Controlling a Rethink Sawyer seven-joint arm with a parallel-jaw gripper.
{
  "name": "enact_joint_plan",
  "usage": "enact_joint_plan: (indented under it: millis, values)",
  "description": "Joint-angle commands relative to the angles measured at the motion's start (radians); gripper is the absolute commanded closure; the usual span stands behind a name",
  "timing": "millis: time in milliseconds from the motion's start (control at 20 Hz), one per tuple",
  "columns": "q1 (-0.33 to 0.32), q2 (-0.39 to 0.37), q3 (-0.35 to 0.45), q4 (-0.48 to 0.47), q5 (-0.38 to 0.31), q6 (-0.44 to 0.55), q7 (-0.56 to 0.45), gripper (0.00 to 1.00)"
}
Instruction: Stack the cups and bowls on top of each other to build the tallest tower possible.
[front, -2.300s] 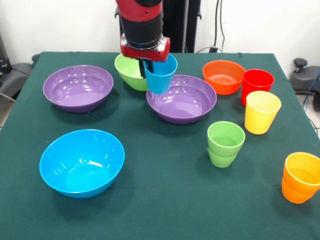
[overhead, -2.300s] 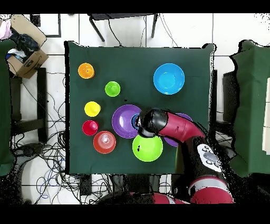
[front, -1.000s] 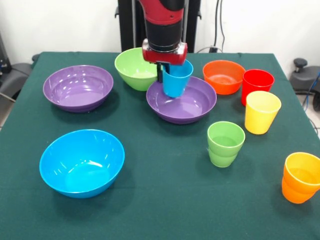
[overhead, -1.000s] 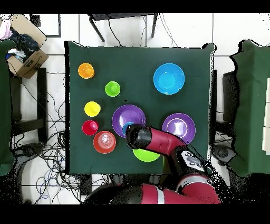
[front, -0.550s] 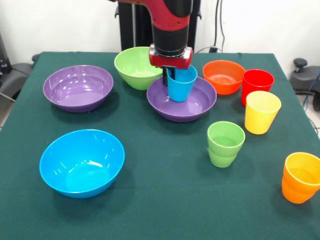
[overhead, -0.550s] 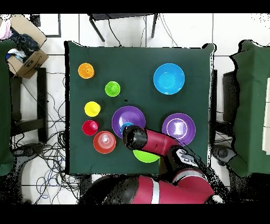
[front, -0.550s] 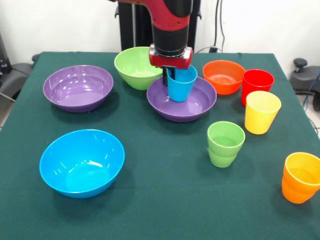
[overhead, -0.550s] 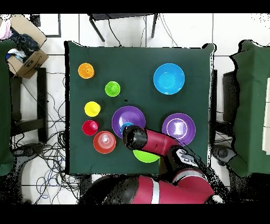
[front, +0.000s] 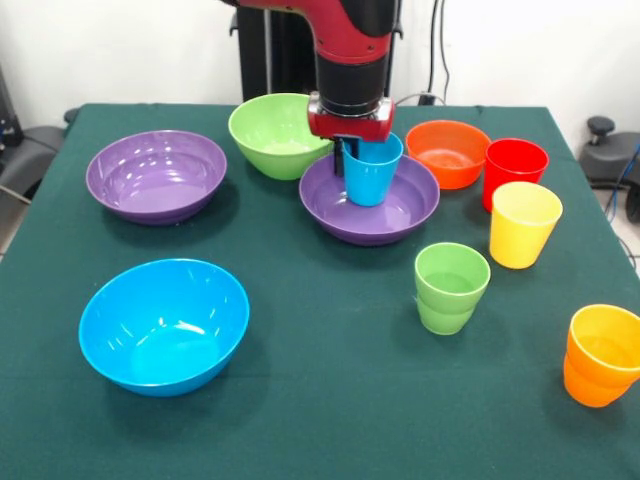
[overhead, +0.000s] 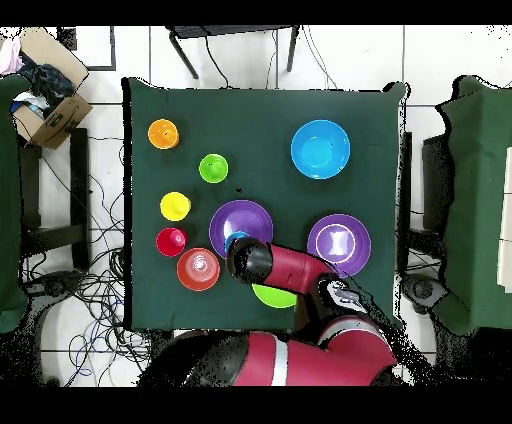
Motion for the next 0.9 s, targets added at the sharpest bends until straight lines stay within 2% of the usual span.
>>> enact_joint_plan:
  millis: [50, 650, 900]
  values:
    - [0.063, 0.088, 0.088, -0.072, 0.057, -0.03, 0.189, 1.0]
    - [0.123, 0.112, 0.081, -0.179, 0.078, 0.071, 0.184, 1.0]
    - [0.143, 0.138, 0.083, -0.252, 0.095, 0.113, 0.174, 1.0]
